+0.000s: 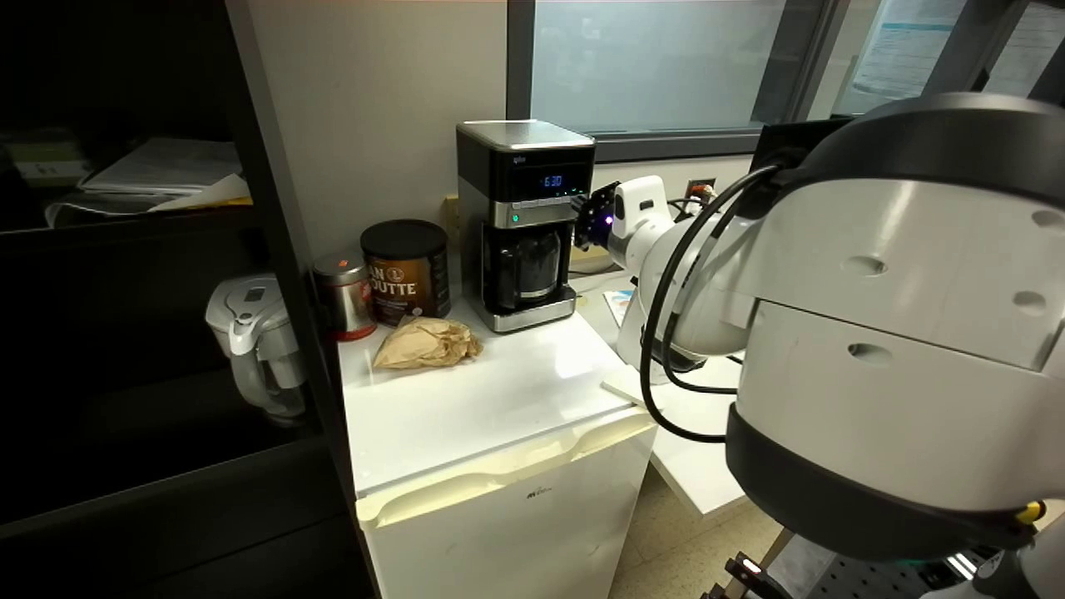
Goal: Press a button on the coffeemaker.
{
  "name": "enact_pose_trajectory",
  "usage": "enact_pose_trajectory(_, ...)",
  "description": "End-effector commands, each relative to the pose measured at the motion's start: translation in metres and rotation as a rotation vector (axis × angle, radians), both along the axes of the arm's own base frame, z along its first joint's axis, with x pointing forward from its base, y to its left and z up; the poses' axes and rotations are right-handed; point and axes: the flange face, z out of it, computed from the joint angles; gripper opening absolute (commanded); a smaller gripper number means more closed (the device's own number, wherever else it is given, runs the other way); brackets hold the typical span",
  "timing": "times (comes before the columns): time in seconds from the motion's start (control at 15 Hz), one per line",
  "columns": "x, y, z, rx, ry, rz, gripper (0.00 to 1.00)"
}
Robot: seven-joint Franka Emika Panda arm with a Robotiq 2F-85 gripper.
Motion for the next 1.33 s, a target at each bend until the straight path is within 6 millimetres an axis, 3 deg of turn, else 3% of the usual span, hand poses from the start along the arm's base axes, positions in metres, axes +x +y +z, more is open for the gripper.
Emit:
enact_pose_trajectory(0.0, 0.006, 0.002, -0.001, 0.023, -0.017, 0.013, 0.02)
enact_pose_trajectory(0.4, -0.004, -0.003, 0.012, 0.148, 0.048, 0.023, 0.01)
enact_pose_trajectory(0.87, -0.013, -0.017, 0.042, 0.293, 0.121, 0.021, 0.01)
enact_pose_trajectory(1.27, -0.038, -0.026, 0.063, 0.374, 0.145, 0.030, 0.01)
